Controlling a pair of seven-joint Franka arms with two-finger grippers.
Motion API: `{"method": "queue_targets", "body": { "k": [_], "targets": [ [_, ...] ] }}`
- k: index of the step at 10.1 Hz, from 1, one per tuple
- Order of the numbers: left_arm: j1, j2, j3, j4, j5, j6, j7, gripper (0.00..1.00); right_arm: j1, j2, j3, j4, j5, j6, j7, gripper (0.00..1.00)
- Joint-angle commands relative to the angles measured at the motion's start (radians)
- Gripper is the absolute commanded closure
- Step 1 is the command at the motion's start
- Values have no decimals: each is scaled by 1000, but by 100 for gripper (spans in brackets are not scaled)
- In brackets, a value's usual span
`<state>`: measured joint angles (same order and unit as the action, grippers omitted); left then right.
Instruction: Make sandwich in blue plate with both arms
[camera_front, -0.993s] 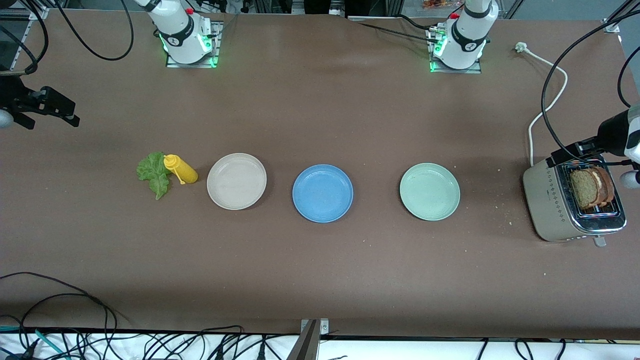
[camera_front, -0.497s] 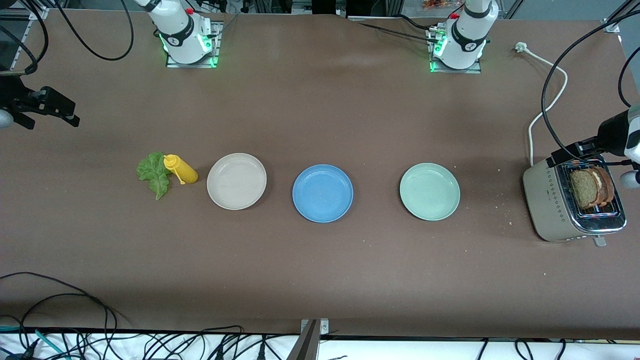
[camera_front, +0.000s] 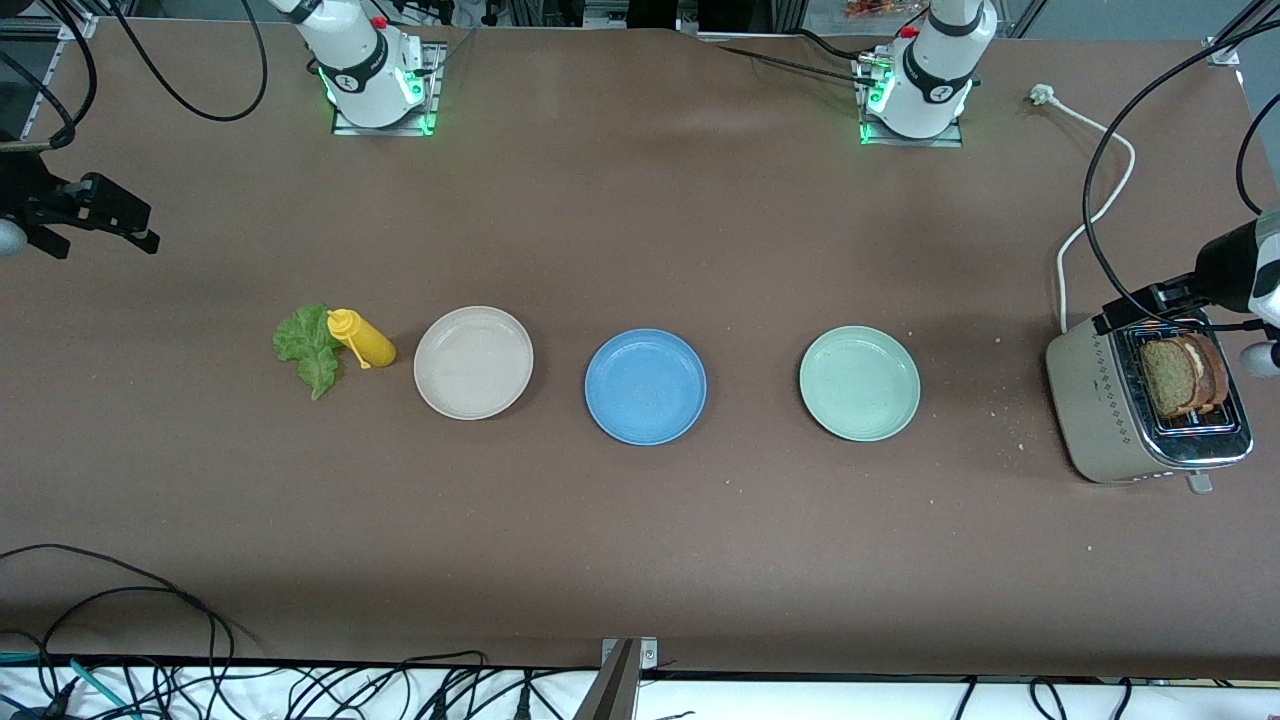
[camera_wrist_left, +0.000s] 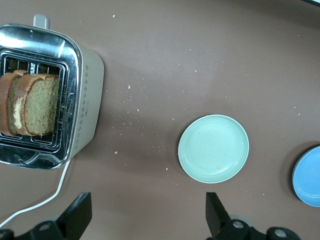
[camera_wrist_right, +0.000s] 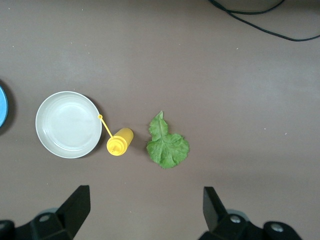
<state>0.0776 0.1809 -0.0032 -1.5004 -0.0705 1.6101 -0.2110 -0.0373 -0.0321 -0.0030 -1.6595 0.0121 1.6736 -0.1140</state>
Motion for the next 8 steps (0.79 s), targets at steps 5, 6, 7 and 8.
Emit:
{"method": "queue_targets", "body": {
  "k": [5,6,7,8],
  "targets": [
    [16,8,-1,2,31,16,30,0,-7,6,3,23,6,-14,10,0],
    [30,29,-1,23,31,16,62,0,-7,6,3,23,6,-14,10,0],
    [60,57,-1,26,29,17,111,0,-7,6,4,23,6,-14,10,0],
    [95,93,0,37,37,36,167,0,-7,6,3,23,6,-14,10,0]
  ]
}}
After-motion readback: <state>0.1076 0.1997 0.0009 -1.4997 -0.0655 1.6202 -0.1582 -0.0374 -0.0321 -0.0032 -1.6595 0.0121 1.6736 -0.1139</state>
